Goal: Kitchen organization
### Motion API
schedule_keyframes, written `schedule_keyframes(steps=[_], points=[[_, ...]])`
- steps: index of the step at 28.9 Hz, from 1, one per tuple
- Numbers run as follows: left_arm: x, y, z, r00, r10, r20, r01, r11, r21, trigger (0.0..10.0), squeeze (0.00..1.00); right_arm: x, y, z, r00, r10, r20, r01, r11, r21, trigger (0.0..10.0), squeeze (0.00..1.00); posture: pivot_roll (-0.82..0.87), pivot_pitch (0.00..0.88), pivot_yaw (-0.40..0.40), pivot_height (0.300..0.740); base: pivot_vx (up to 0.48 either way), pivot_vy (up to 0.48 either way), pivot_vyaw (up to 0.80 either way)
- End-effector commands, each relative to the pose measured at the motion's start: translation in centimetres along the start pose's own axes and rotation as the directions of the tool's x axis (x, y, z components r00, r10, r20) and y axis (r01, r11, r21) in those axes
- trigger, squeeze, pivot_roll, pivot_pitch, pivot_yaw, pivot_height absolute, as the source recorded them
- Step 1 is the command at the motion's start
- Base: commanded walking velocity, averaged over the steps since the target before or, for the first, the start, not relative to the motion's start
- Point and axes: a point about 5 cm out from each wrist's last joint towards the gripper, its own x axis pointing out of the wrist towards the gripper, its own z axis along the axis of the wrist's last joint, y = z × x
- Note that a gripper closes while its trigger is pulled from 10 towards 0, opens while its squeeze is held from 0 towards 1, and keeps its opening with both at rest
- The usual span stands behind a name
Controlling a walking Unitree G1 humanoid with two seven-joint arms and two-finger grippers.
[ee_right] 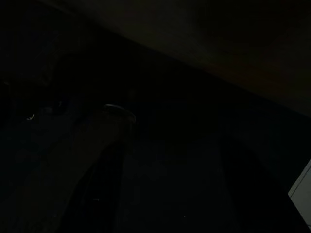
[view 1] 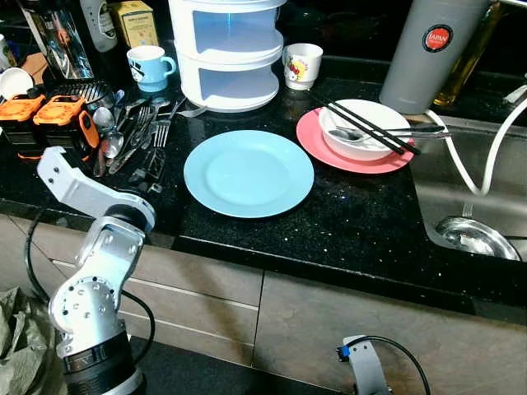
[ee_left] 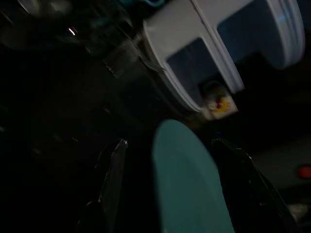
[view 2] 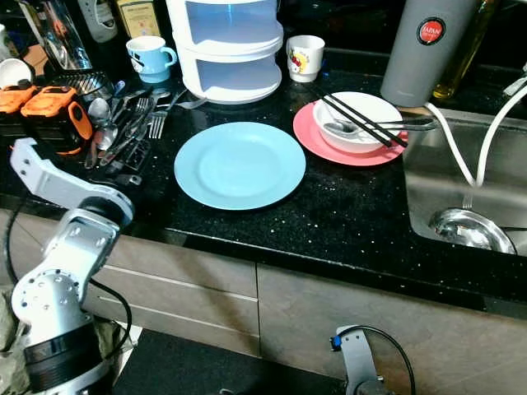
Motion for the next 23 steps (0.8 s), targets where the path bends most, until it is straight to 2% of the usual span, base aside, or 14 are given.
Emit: schedule_keyframes(steps=[1, 4, 9, 14, 16, 21, 23], points=[[0.1, -0.1, -0.3, 1.000, -0.004, -0.021, 0.003, 0.999, -0.037, 10.0, 0.00, 0.0, -0.1, -0.5, 1.000, -0.005, -0.018, 0.005, 1.000, 0.001, 10.0, 0.00, 0.10, 0.096, -0.001, 0.740, 0.000, 0.000, 0.00], [0.2, -0.3, -0.8, 0.998, -0.015, -0.065, 0.009, 0.995, -0.095, 10.0, 0.00, 0.0, -0.1, -0.5, 1.000, -0.006, -0.017, 0.006, 1.000, 0.001, 10.0, 0.00, 0.09, 0.100, 0.001, 0.740, 0.000, 0.000, 0.00], [0.2, -0.8, -1.7, 0.991, -0.033, -0.129, 0.015, 0.991, -0.136, 10.0, 0.00, -0.1, -0.2, -0.5, 1.000, -0.009, -0.017, 0.009, 1.000, 0.003, 10.0, 0.00, 0.09, 0.101, 0.000, 0.740, 0.000, 0.000, 0.00], [0.2, -0.9, -1.9, 0.989, -0.021, -0.144, 0.006, 0.994, -0.107, 10.0, 0.00, -0.1, -0.4, -0.4, 1.000, -0.011, -0.019, 0.011, 1.000, -0.001, 10.0, 0.00, 0.08, 0.099, -0.011, 0.740, 0.000, 0.000, 0.00], [0.1, -0.8, -1.4, 0.992, -0.004, -0.124, -0.007, 0.996, -0.093, 10.0, 0.00, -0.1, -0.5, -0.4, 1.000, -0.012, -0.020, 0.012, 1.000, -0.004, 10.0, 0.00, 0.07, 0.099, -0.014, 0.740, 0.000, 0.000, 0.00], [-0.1, 0.9, -0.6, 0.990, 0.099, -0.097, -0.099, 0.995, 0.007, 10.0, 0.00, -0.1, -0.5, -0.4, 1.000, -0.013, -0.020, 0.013, 1.000, -0.002, 10.0, 0.00, 0.06, 0.109, -0.008, 0.740, 0.000, 0.000, 0.00], [-0.1, 1.2, -0.5, 0.989, 0.118, -0.094, -0.117, 0.993, 0.014, 10.0, 0.00, -0.1, -0.5, -0.5, 1.000, -0.013, -0.020, 0.013, 1.000, -0.002, 10.0, 0.00, 0.06, 0.111, -0.007, 0.740, 0.000, 0.000, 0.00]])
